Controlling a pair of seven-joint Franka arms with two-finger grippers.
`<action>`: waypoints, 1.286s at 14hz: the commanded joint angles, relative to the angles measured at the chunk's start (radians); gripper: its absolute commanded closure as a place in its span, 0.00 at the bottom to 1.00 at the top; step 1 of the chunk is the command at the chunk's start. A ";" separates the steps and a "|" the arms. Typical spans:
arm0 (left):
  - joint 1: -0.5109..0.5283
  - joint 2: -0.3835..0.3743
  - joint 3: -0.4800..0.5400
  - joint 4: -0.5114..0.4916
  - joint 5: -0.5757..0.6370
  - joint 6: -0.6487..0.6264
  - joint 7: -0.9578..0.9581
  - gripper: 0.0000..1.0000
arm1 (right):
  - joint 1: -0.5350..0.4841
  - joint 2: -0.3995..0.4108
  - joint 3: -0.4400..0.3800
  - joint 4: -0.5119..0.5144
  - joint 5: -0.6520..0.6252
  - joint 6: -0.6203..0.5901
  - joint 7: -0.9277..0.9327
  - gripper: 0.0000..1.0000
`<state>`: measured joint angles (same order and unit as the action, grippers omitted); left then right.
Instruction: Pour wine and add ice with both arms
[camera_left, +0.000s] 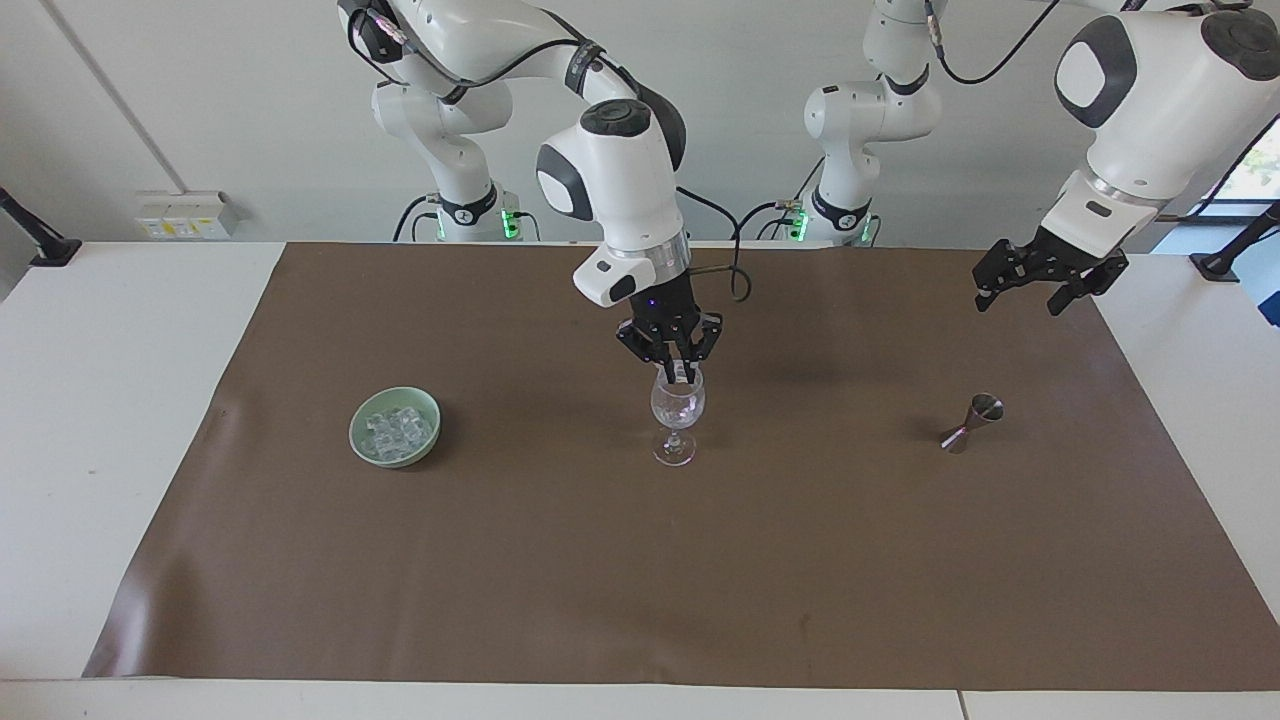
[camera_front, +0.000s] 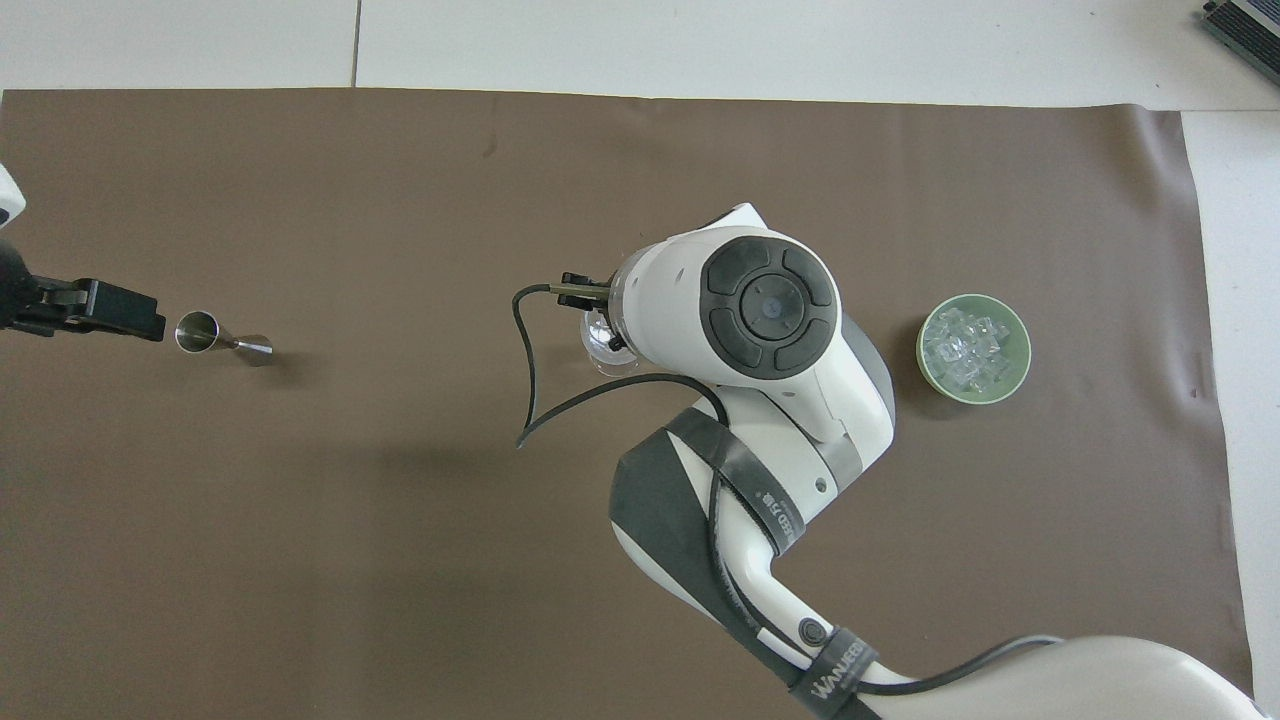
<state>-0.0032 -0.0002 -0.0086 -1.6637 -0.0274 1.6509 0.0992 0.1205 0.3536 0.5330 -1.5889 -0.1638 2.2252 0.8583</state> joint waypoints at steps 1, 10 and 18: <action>-0.008 -0.027 0.005 -0.028 0.004 -0.008 0.001 0.00 | -0.010 0.004 0.013 -0.005 -0.025 0.024 0.018 0.31; -0.006 -0.026 0.005 -0.028 0.004 0.001 0.008 0.00 | -0.048 -0.024 -0.031 0.033 -0.094 0.002 -0.001 0.00; -0.014 -0.024 0.005 -0.028 0.004 0.007 0.013 0.00 | -0.090 -0.174 -0.197 0.033 -0.031 -0.218 -0.142 0.00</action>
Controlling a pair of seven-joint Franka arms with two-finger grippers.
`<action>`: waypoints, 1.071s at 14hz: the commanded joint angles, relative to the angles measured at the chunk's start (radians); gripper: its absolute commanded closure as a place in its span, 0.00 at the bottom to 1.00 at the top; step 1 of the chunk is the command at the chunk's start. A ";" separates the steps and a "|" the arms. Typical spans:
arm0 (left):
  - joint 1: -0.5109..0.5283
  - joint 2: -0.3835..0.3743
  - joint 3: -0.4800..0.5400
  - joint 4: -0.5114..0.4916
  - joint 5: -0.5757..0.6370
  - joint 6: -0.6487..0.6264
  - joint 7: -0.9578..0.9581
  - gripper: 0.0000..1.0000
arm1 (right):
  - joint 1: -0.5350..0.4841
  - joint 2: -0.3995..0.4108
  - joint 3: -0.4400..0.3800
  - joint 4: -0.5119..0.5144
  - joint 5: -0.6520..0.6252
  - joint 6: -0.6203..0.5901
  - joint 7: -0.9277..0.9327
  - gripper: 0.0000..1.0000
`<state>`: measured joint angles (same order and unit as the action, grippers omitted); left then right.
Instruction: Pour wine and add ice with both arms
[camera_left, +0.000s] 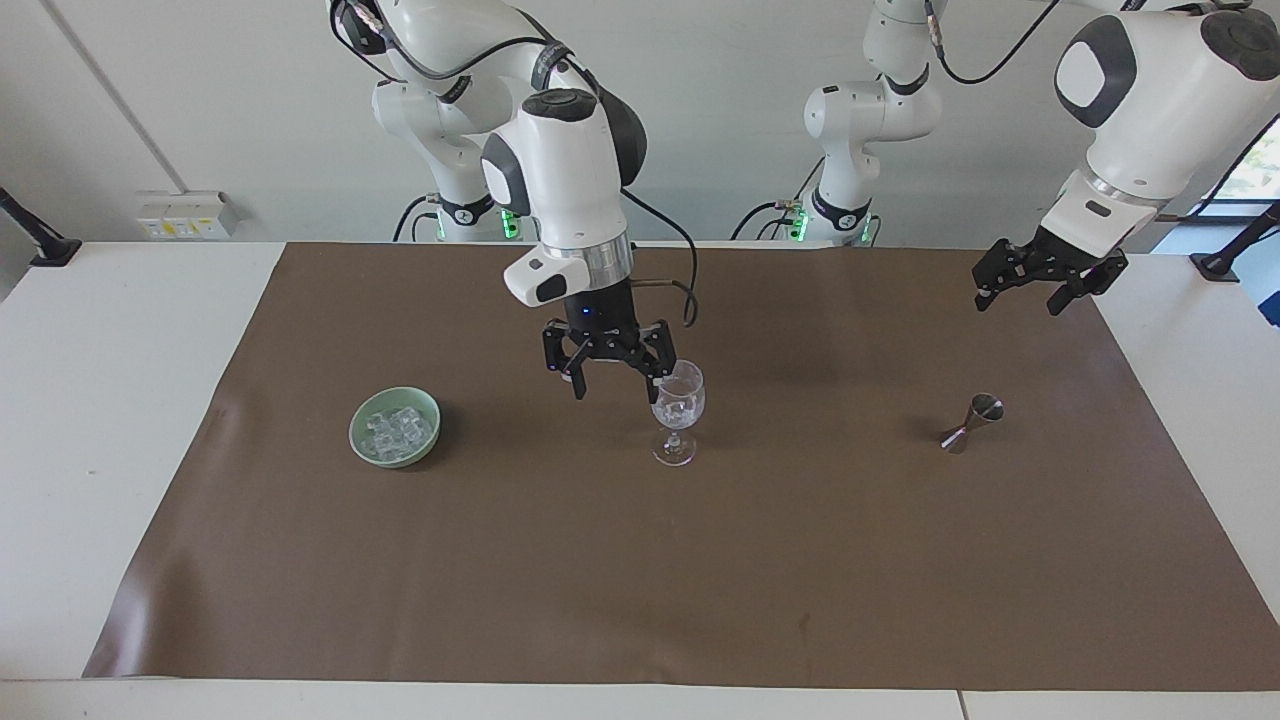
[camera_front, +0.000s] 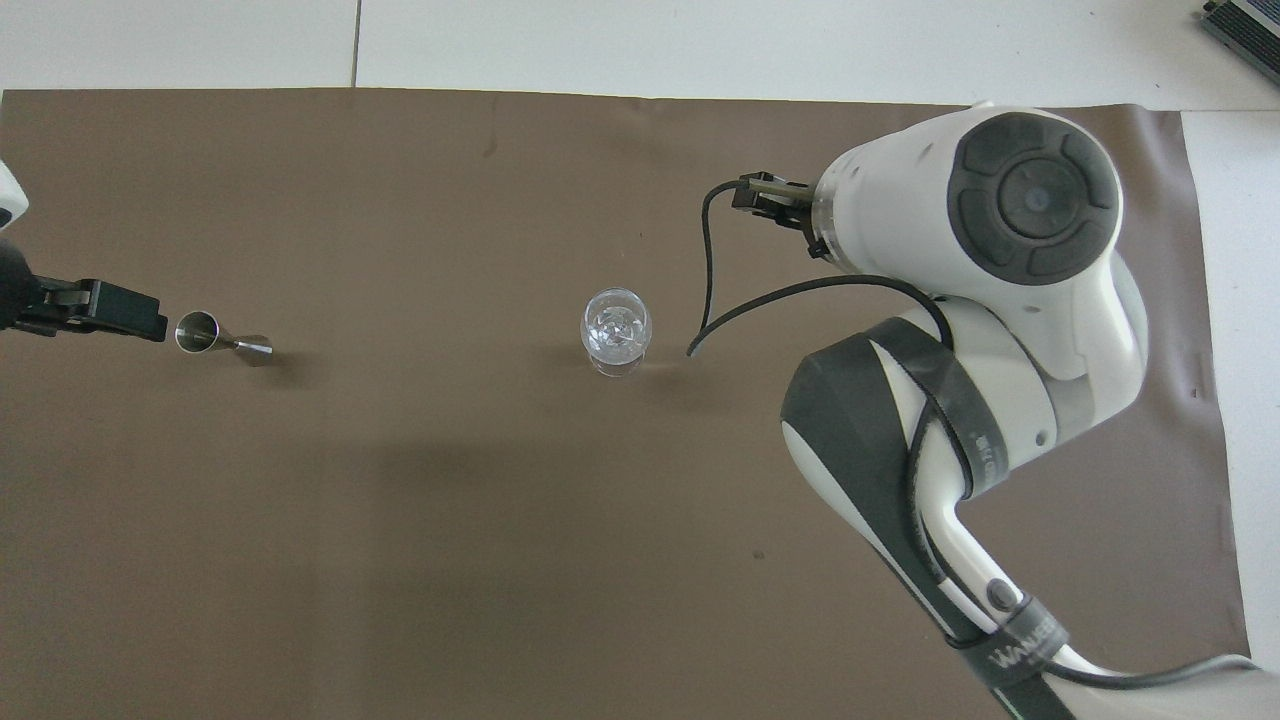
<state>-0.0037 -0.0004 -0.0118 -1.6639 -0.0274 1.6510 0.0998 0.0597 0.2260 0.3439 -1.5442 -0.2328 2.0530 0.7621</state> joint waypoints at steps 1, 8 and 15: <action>-0.013 -0.024 0.009 -0.028 0.004 0.007 0.012 0.00 | -0.034 -0.068 -0.037 -0.011 0.061 -0.071 -0.067 0.00; -0.013 -0.024 0.009 -0.028 0.004 0.009 0.009 0.00 | -0.020 -0.191 -0.227 -0.011 0.177 -0.264 -0.243 0.00; -0.016 -0.026 0.007 0.001 0.021 0.004 0.014 0.00 | -0.018 -0.204 -0.393 -0.016 0.231 -0.364 -0.509 0.00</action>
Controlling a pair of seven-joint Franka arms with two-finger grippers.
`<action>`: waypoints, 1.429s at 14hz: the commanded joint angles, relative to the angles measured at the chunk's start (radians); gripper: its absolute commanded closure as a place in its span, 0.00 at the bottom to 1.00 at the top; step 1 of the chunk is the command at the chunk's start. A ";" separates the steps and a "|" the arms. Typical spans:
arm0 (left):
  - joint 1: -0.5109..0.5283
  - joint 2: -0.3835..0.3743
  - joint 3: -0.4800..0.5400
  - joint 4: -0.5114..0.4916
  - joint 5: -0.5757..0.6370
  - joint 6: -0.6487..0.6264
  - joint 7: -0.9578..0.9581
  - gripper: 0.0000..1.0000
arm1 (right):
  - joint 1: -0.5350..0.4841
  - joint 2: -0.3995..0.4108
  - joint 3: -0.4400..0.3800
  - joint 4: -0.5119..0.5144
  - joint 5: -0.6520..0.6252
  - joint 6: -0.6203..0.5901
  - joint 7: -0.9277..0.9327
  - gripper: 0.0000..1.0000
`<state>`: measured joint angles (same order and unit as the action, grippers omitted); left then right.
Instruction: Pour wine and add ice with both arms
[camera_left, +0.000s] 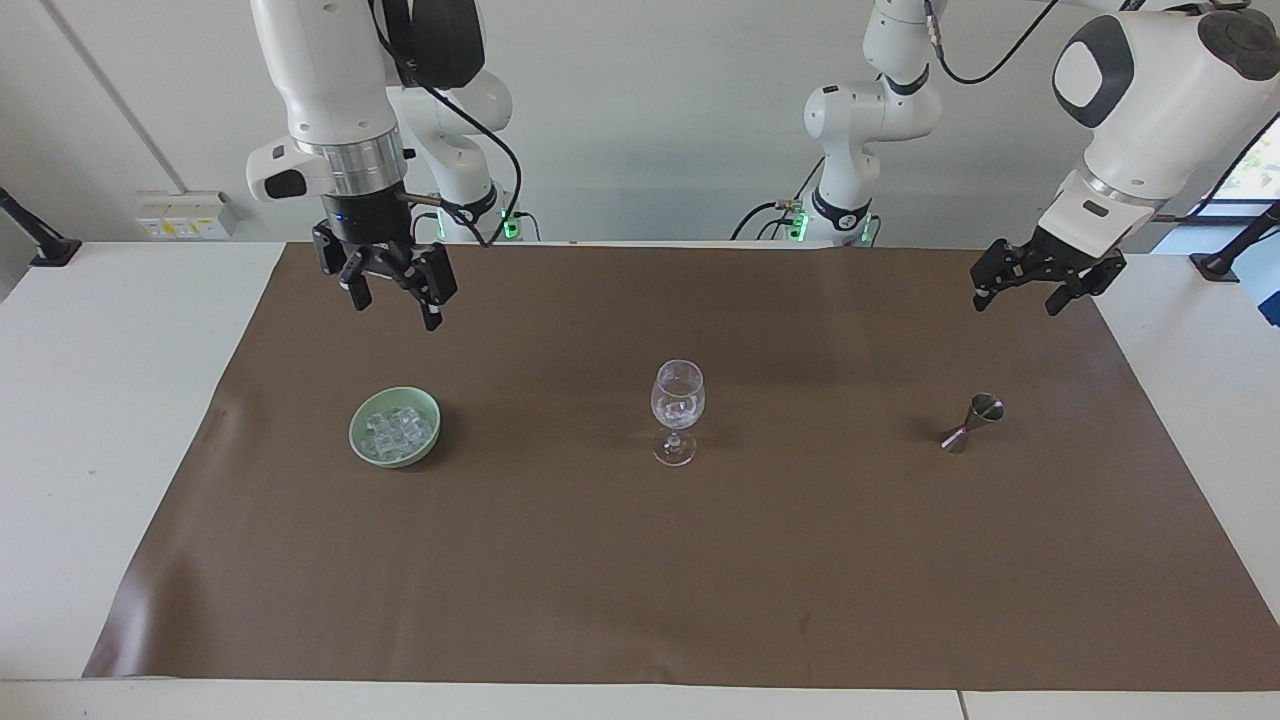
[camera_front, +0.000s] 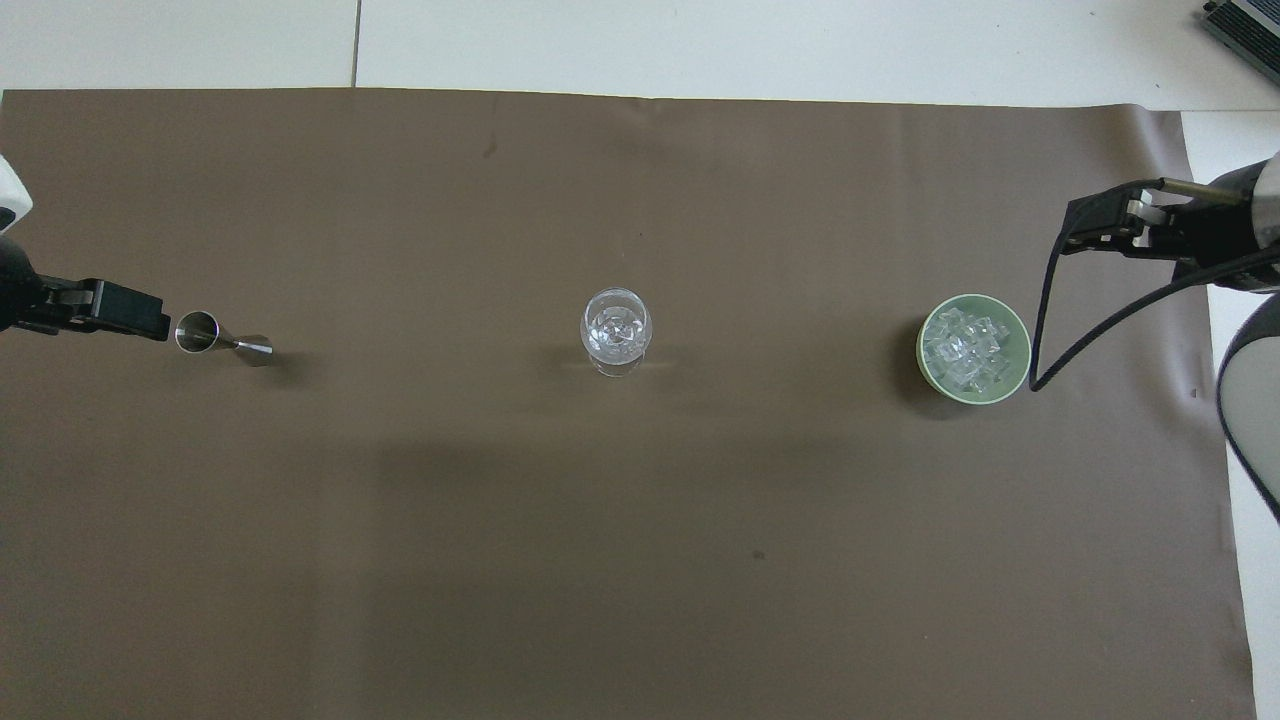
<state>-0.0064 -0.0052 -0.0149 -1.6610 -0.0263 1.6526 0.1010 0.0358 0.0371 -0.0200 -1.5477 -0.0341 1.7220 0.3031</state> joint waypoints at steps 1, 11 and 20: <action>-0.014 -0.021 0.010 0.012 0.020 -0.007 0.012 0.00 | 0.004 -0.020 -0.044 -0.011 0.033 -0.070 -0.070 0.00; -0.001 0.020 0.013 0.164 0.006 -0.166 0.016 0.00 | 0.013 -0.074 -0.060 -0.060 0.071 -0.145 -0.125 0.00; 0.000 0.013 0.012 0.152 -0.003 -0.142 0.008 0.00 | 0.021 -0.072 -0.066 -0.058 0.053 -0.150 -0.142 0.00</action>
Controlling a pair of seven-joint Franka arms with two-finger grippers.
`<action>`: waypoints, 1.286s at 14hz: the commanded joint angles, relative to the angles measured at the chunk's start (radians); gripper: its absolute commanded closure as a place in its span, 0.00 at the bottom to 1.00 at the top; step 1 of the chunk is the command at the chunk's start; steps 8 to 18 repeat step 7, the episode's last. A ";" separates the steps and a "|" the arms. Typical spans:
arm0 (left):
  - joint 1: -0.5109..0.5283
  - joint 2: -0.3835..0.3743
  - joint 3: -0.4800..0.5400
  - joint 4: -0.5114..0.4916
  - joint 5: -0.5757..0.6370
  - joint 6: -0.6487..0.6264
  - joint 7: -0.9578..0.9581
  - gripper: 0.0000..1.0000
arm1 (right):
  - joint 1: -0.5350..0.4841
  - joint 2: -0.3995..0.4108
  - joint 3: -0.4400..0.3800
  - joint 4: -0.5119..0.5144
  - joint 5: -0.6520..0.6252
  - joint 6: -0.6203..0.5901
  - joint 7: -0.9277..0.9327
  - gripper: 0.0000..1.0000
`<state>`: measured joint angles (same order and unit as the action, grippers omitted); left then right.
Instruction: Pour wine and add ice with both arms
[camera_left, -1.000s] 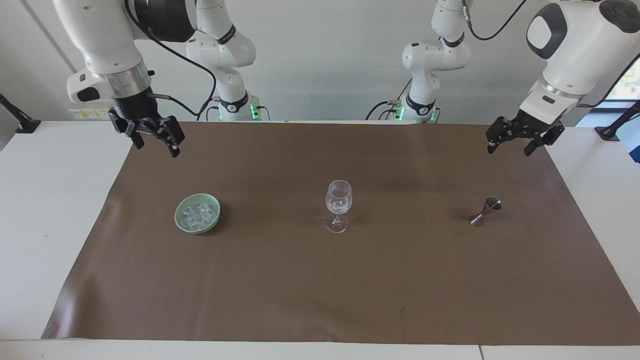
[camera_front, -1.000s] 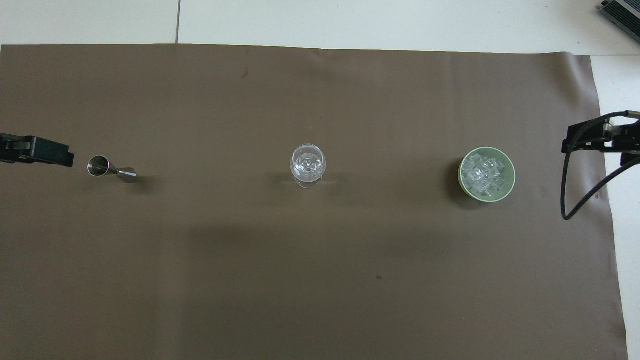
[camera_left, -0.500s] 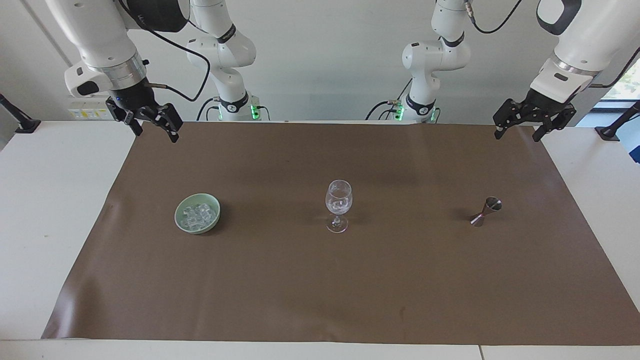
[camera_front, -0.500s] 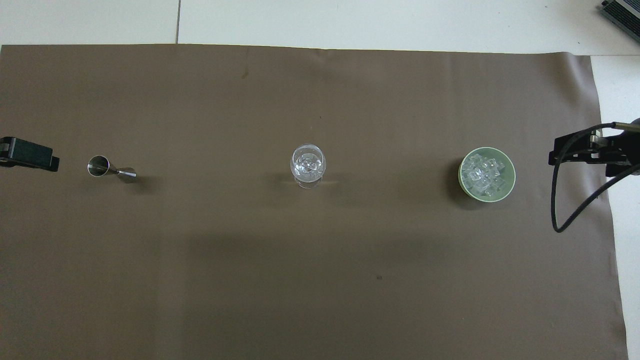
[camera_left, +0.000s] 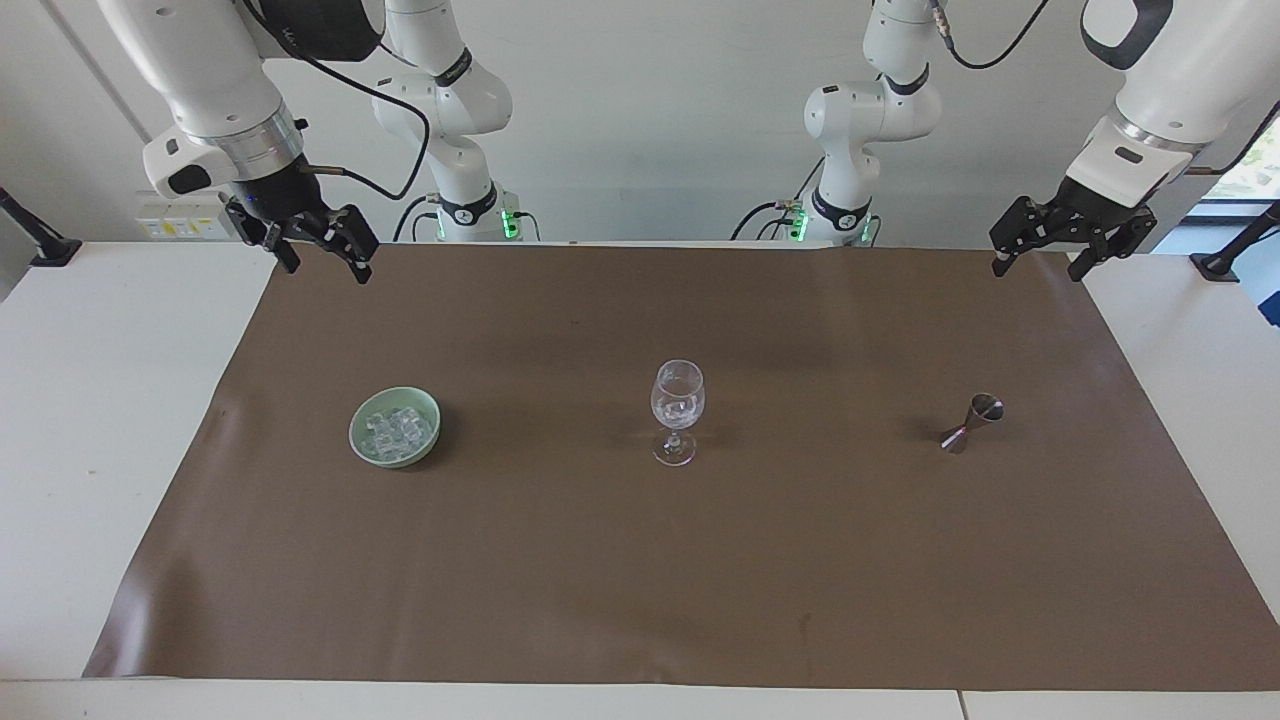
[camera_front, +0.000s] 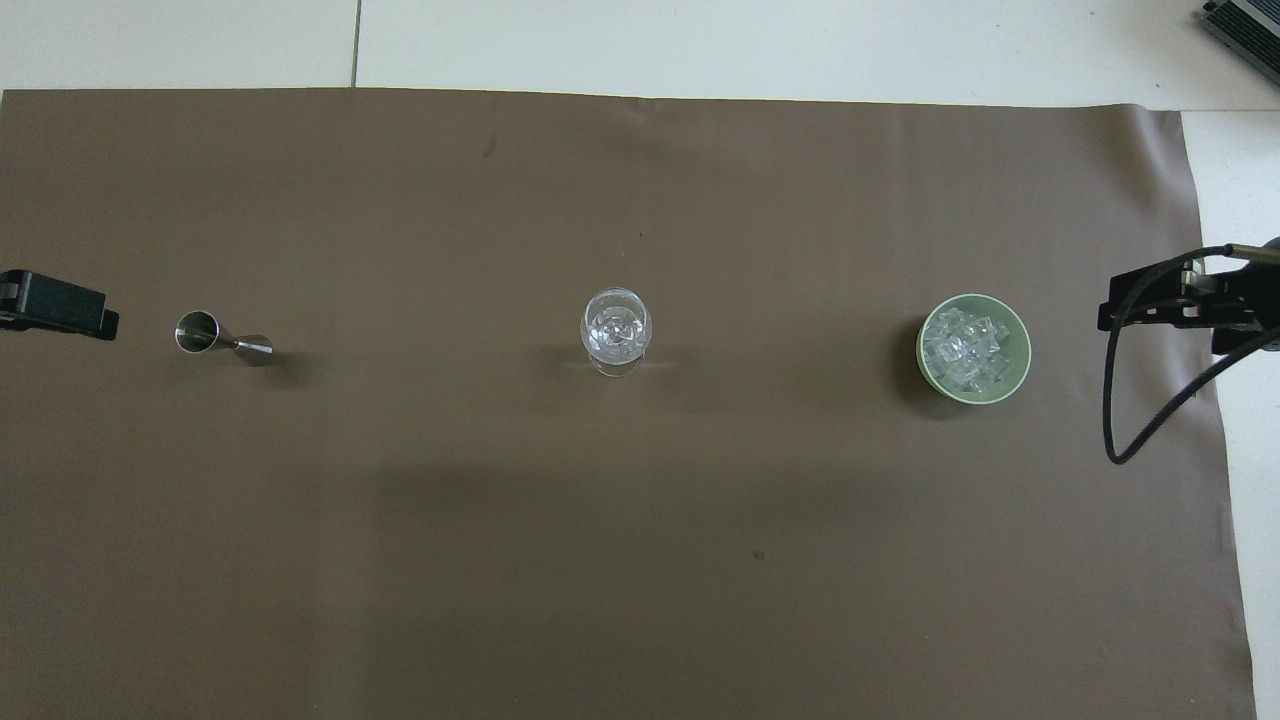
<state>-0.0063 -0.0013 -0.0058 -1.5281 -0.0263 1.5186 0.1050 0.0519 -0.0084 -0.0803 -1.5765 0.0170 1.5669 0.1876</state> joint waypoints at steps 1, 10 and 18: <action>0.000 0.011 0.003 0.019 -0.003 -0.006 0.004 0.00 | 0.003 -0.027 -0.006 -0.031 0.001 0.002 -0.028 0.00; 0.000 0.011 0.003 0.019 -0.003 -0.003 0.005 0.00 | 0.005 -0.028 -0.007 -0.033 -0.028 0.004 -0.034 0.00; 0.000 0.011 0.003 0.019 -0.003 -0.003 0.005 0.00 | 0.005 -0.028 -0.007 -0.033 -0.028 0.004 -0.034 0.00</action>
